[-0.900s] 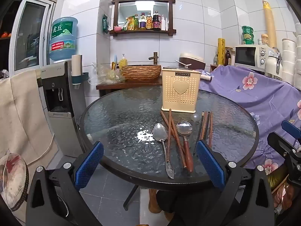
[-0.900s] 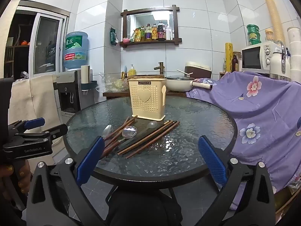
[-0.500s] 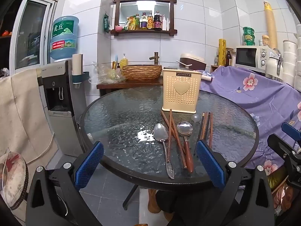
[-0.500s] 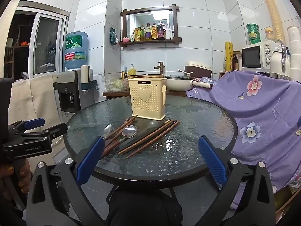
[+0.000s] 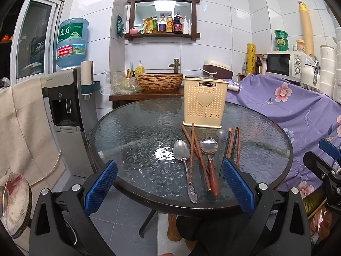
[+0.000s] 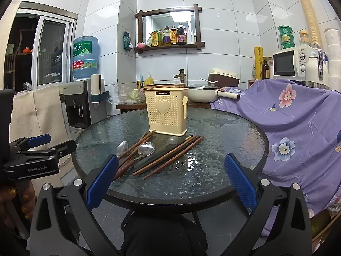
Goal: Organize utensils
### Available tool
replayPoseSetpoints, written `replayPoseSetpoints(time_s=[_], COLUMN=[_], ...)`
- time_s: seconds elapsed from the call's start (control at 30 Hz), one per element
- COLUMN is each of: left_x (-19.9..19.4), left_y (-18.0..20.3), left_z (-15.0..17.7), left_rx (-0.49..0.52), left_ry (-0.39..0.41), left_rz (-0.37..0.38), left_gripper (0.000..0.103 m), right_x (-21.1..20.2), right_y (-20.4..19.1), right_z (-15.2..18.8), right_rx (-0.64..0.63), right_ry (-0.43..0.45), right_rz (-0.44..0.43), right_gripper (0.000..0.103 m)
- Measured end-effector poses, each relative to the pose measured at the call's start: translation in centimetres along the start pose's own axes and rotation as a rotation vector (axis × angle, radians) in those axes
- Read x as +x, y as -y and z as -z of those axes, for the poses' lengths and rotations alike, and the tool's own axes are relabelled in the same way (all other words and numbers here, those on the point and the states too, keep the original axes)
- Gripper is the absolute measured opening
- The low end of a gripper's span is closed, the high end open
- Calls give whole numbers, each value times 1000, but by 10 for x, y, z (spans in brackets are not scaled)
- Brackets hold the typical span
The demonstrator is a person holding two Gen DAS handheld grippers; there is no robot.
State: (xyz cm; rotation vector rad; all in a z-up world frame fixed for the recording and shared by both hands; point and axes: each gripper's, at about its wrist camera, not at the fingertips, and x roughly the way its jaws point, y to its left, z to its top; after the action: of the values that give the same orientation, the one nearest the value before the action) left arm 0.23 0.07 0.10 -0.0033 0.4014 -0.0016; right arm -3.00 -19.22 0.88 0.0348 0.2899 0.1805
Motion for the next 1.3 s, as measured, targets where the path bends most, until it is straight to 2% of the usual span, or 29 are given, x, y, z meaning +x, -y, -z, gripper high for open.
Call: replayPoseSetpoints(time_s=[1.3], left_x=[-3], left_y=[2], left_z=[1], left_rx=[-1], left_ry=[-1], left_rz=[26], left_gripper=[97], right_x=[2], right_y=[1], right_z=[4], right_rx=[7], right_ry=[-10], right_rz=[-5], right_gripper=[98])
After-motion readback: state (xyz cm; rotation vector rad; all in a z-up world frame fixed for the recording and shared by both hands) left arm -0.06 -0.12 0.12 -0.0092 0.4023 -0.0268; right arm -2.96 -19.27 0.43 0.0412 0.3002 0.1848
